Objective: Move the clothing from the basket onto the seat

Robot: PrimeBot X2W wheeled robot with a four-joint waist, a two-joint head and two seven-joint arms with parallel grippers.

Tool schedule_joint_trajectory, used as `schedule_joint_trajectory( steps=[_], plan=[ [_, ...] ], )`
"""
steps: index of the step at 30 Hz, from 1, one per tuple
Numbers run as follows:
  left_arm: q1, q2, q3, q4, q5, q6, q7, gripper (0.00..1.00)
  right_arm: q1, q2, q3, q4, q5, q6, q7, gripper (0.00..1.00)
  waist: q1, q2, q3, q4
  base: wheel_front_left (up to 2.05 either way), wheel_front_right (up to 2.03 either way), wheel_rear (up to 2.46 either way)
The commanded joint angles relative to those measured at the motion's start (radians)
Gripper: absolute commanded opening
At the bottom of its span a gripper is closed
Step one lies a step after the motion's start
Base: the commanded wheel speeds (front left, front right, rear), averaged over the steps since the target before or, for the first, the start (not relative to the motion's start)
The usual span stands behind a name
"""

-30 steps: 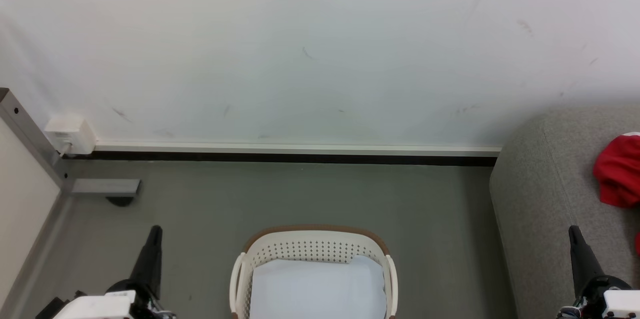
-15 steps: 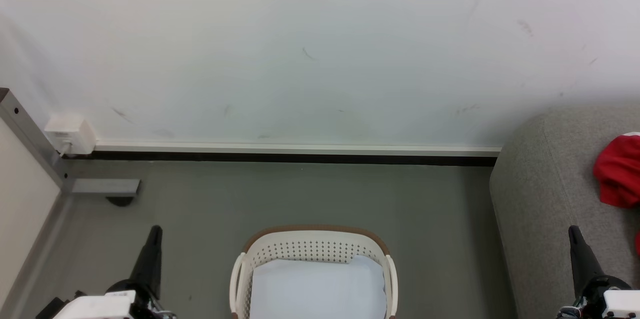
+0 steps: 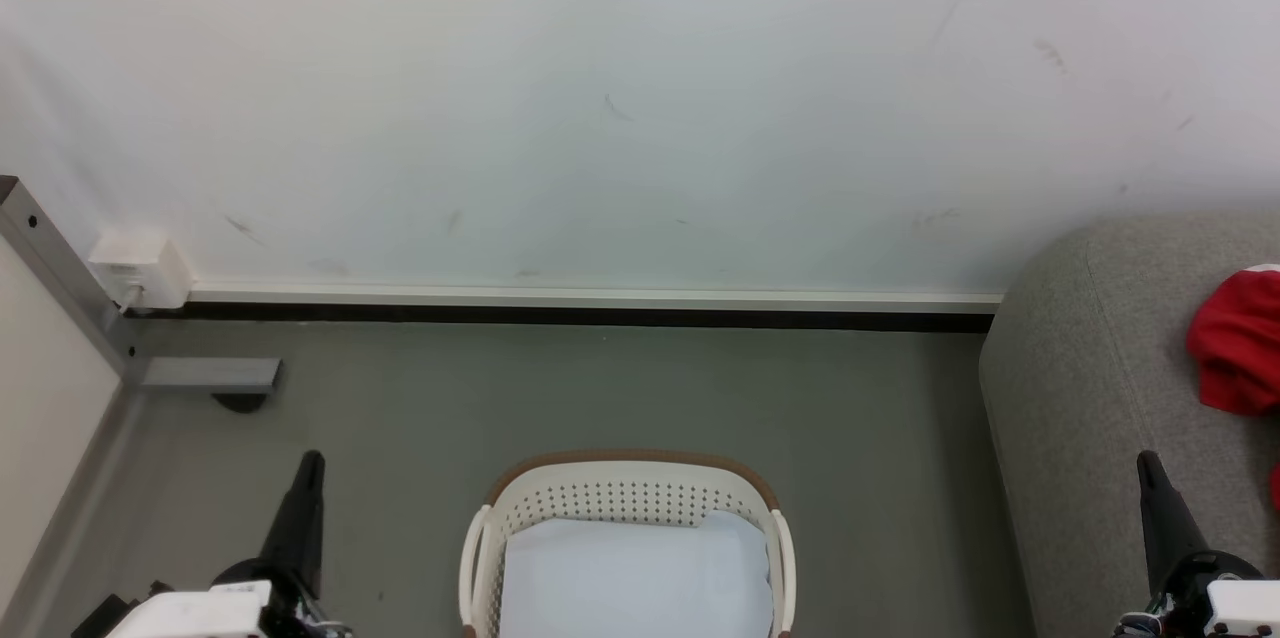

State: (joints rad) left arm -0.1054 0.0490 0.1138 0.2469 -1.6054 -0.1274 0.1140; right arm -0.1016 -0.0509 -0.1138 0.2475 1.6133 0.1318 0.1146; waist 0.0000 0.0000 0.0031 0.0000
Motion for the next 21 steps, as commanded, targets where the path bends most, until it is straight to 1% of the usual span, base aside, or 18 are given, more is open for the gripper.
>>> schedule_joint_trajectory(
  steps=[1, 21],
  plan=[
    [-0.007, 0.002, 0.002, -0.004, -0.014, -0.007, 0.004, 0.00, -0.013, 0.001, -0.005, -0.006, -0.001, -0.002, 0.003, 0.00, 0.0000, 0.0000, 0.000, 0.000, 0.00, 0.00, 0.00],
    [-0.007, 0.002, 0.002, -0.004, -0.014, -0.007, 0.004, 0.00, -0.013, 0.001, -0.005, -0.006, -0.002, -0.002, 0.003, 0.00, 0.0000, 0.0000, 0.000, 0.000, 0.00, 0.00, 0.00]
  ],
)
